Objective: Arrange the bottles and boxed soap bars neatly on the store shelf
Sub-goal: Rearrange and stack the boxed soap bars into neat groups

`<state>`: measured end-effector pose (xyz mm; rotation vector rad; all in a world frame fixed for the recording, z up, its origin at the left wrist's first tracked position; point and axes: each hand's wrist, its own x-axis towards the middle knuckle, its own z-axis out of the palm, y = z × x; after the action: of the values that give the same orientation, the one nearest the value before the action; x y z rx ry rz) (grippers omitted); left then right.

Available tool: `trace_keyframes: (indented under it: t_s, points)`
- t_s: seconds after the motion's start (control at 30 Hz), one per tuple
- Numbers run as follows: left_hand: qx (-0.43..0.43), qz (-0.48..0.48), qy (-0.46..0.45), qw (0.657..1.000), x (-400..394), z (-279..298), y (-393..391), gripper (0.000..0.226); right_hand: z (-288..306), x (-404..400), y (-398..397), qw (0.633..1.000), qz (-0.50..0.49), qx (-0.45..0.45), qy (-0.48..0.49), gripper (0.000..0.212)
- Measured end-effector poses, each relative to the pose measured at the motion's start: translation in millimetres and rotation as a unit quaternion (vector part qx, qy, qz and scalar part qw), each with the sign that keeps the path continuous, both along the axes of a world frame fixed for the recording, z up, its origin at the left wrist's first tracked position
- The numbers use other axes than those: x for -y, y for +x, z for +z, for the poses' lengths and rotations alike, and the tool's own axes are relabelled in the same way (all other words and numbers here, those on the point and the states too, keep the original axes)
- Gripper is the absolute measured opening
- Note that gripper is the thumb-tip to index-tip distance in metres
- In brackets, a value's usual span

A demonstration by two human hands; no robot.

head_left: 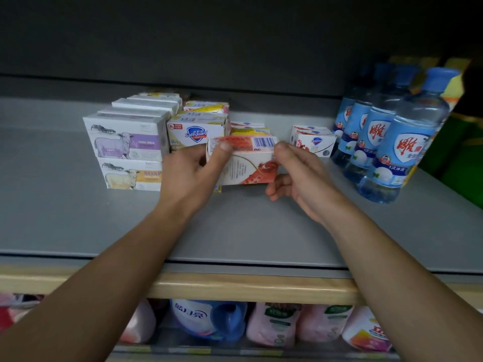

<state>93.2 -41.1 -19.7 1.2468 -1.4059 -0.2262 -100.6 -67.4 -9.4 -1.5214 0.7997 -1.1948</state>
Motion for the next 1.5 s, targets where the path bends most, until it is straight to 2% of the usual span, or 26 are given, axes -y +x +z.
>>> trace_keyframes:
  t_s: [0.1, 0.17, 0.23, 0.27, 0.33, 0.4, 0.47, 0.57, 0.67, 0.77, 0.87, 0.97, 1.07, 1.2, 1.33, 1.5]
  points:
    - [0.010, -0.010, 0.005, 1.000, -0.7, 0.1, -0.4, 0.067, 1.1, -0.3, -3.4, 0.999, 0.022, 0.013, 0.020, 0.019]
    - [0.006, -0.040, -0.002, 0.999, -1.3, 0.9, -0.4, 0.055, 2.2, -0.9, -4.7, 0.997, 0.053, 0.040, 0.037, 0.017]
    - [-0.011, -0.082, -0.023, 0.996, -4.1, 3.3, -1.2, 0.041, 2.6, -0.7, -4.1, 0.995, 0.057, 0.057, 0.053, 0.033]
    - [-0.011, -0.108, -0.036, 0.993, -5.1, 4.3, -1.2, 0.044, 2.1, 0.5, -4.0, 0.996, 0.044, 0.062, 0.052, 0.037]
    - [0.017, -0.153, -0.055, 0.987, -5.5, 4.5, -1.9, 0.055, 1.5, 2.7, -5.6, 0.997, 0.021, 0.065, 0.036, 0.029]
    - [0.045, -0.181, -0.065, 0.980, -6.7, 4.8, -3.0, 0.061, 1.1, 4.8, -10.6, 0.999, -0.007, -0.011, -0.030, 0.024]
    - [0.078, -0.203, -0.085, 0.972, -7.8, 7.1, -4.4, 0.061, 3.7, 5.8, -16.3, 0.991, -0.006, -0.097, -0.096, 0.029]
    - [0.139, -0.224, -0.114, 0.958, -7.4, 11.3, -9.3, 0.060, 17.4, 5.5, -22.2, 0.979, 0.034, -0.158, -0.126, 0.038]
    - [0.162, -0.227, -0.114, 0.954, -3.7, 16.8, -15.0, 0.063, 38.3, 7.4, -30.7, 0.960, 0.036, -0.234, -0.153, 0.046]
    - [0.241, -0.184, -0.122, 0.945, 4.5, 21.4, -20.9, 0.067, 48.4, 15.0, -39.6, 0.935, 0.008, -0.298, -0.192, 0.039]
    - [0.291, -0.103, -0.134, 0.942, 15.3, 26.7, -18.7, 0.060, 46.6, 30.0, -50.0, 0.912, -0.102, -0.342, -0.201, 0.040]
    - [0.295, 0.006, -0.117, 0.948, 29.2, 36.0, -8.5, 0.048, 41.2, 54.1, -65.6, 0.848, -0.241, -0.422, -0.208, 0.047]
    - [0.337, 0.089, -0.088, 0.933, 44.6, 37.8, 2.0, 0.044, 30.3, 79.6, -76.7, 0.785, -0.315, -0.484, -0.225, 0.049]
    - [0.351, 0.159, -0.052, 0.921, 56.6, 24.3, 5.5, 0.048, 8.4, 110.7, -76.5, 0.736, -0.355, -0.528, -0.232, 0.050]
    - [0.351, 0.174, -0.051, 0.919, 59.9, 17.7, 3.4, 0.053, -5.5, 135.6, -73.5, 0.698, -0.369, -0.570, -0.229, 0.048]
    - [0.348, 0.167, -0.060, 0.921, 62.8, 16.1, 7.1, 0.054, -16.8, 151.4, -71.2, 0.693, -0.365, -0.577, -0.231, 0.046]
